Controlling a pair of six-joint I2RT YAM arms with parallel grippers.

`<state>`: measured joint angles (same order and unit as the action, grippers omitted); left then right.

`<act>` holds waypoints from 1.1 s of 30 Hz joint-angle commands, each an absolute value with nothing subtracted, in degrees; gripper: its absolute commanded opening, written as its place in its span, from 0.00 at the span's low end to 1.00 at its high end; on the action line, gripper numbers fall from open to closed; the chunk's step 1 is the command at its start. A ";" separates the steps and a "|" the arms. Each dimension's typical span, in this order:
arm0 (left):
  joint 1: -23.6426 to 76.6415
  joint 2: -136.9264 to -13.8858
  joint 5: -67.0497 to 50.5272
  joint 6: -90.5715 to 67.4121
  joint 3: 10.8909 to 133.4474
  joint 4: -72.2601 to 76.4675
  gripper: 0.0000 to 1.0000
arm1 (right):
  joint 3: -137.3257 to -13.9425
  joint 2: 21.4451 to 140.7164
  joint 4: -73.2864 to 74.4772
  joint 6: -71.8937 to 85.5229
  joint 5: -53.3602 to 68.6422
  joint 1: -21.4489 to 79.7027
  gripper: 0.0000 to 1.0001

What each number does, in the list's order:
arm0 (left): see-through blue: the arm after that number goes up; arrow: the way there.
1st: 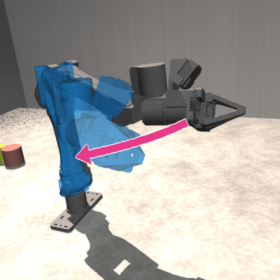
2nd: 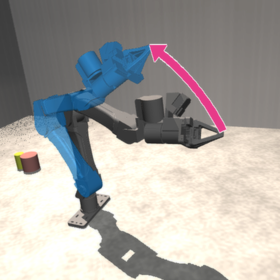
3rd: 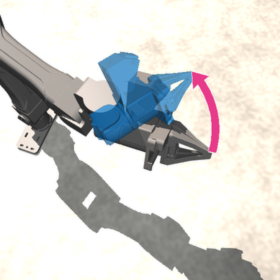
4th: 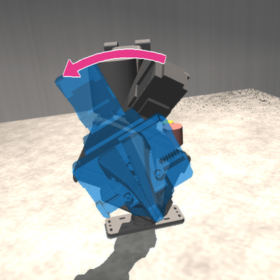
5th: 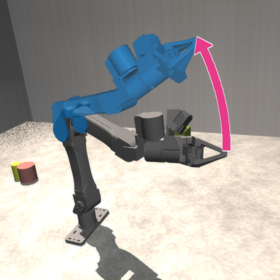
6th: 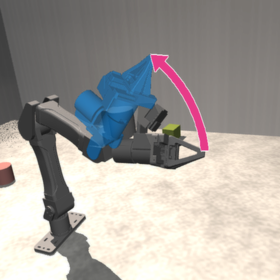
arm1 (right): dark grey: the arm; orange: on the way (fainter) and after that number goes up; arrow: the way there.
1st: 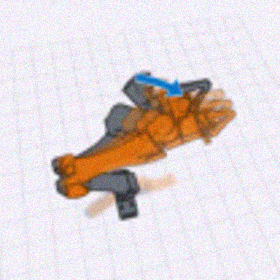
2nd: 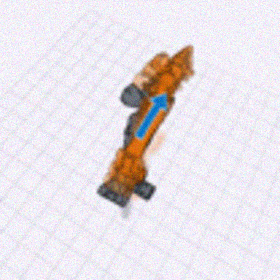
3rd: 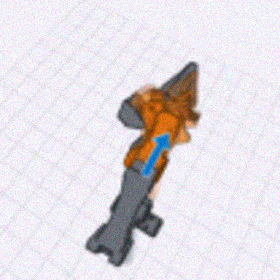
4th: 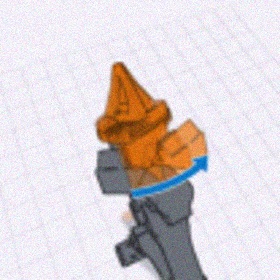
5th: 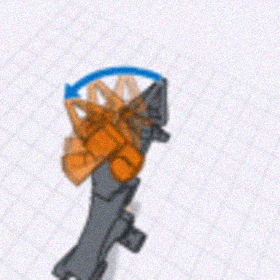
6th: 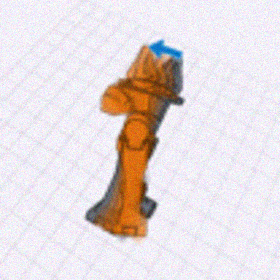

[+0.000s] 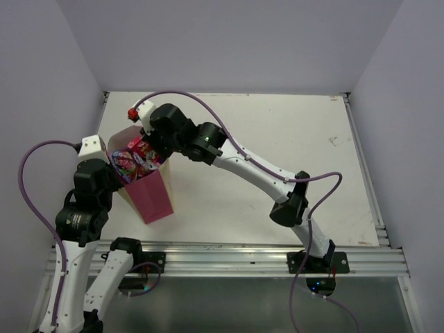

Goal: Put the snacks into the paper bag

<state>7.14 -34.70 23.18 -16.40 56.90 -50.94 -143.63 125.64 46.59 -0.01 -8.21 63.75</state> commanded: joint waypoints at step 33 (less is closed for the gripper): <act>7.03 -35.07 20.83 -16.61 55.46 -43.07 0.00 | -132.64 103.28 44.99 -5.46 -40.71 64.53 0.99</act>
<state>7.14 -34.74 22.13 -16.88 55.94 -47.81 -135.94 112.60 47.13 -5.39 -29.47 67.77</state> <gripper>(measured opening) 0.017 0.987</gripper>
